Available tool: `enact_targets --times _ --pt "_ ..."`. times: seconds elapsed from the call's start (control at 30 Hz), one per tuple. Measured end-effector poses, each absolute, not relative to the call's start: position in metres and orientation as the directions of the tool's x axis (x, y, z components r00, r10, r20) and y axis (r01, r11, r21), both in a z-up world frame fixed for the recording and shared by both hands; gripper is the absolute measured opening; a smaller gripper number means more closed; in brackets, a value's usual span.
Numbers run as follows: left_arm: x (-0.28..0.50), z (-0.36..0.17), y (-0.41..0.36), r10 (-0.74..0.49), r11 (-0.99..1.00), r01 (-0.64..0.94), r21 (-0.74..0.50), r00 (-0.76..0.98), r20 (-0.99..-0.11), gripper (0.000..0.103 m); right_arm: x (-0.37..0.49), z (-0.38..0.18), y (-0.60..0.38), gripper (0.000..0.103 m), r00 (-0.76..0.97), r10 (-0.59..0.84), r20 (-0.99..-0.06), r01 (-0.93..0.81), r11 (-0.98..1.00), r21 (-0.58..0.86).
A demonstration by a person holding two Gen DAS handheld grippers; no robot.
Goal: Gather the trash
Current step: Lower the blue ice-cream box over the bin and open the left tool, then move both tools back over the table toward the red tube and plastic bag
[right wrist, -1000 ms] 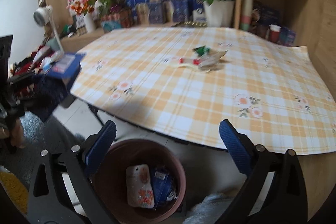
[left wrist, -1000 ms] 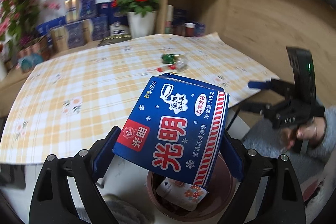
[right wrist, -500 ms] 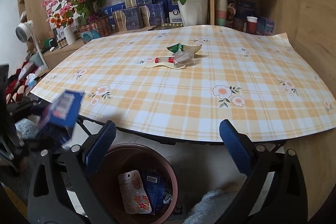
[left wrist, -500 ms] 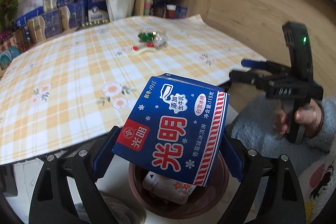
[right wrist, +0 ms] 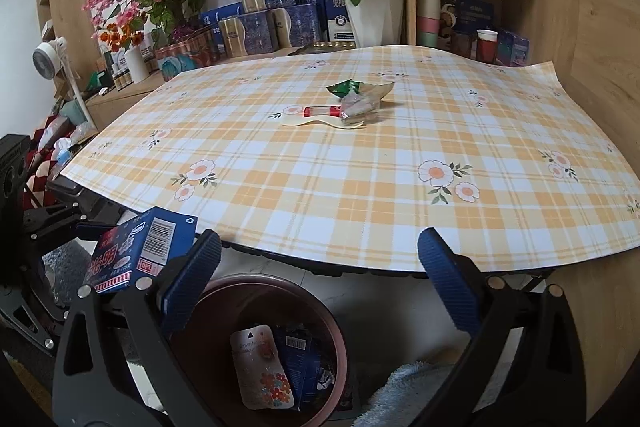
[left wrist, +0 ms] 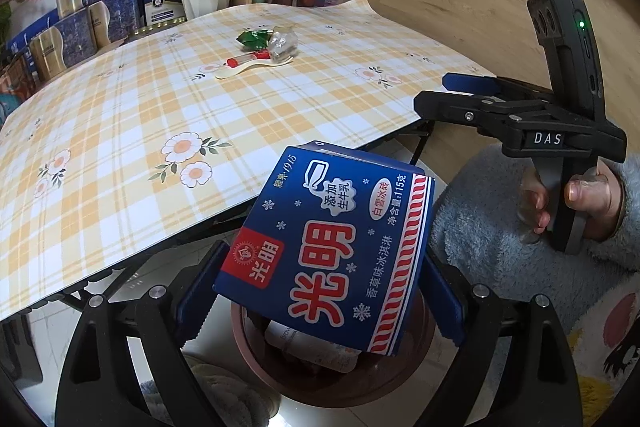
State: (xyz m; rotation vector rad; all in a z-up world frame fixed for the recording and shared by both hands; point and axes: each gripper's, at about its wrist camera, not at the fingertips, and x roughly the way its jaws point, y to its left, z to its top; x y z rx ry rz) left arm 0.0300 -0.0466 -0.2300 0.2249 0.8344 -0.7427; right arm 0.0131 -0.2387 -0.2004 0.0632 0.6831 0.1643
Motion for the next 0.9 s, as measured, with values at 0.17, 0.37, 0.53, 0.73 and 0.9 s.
enact_targets --times 0.17,0.37,0.53,0.73,0.9 --pt "0.034 -0.232 -0.047 -0.502 0.736 0.669 -0.104 0.434 -0.748 0.089 0.013 -0.201 -0.236 0.097 0.763 0.169 -0.624 -0.137 0.986 0.099" --pt "0.037 -0.233 -0.044 -0.486 0.761 0.640 -0.107 0.454 -0.747 0.092 0.014 -0.201 -0.237 0.097 0.761 0.163 -0.628 -0.133 0.986 0.096" --pt "0.043 -0.225 -0.030 -0.477 0.811 0.570 -0.131 0.514 -0.713 0.092 0.013 -0.202 -0.240 0.097 0.760 0.158 -0.630 -0.127 0.987 0.094" --pt "0.053 -0.216 -0.006 -0.452 0.869 0.460 -0.185 0.582 -0.676 0.092 0.012 -0.202 -0.243 0.097 0.761 0.156 -0.630 -0.119 0.988 0.101" --pt "0.056 -0.212 0.007 -0.436 0.889 0.405 -0.212 0.610 -0.662 0.092 0.013 -0.202 -0.243 0.097 0.761 0.156 -0.630 -0.119 0.988 0.100"
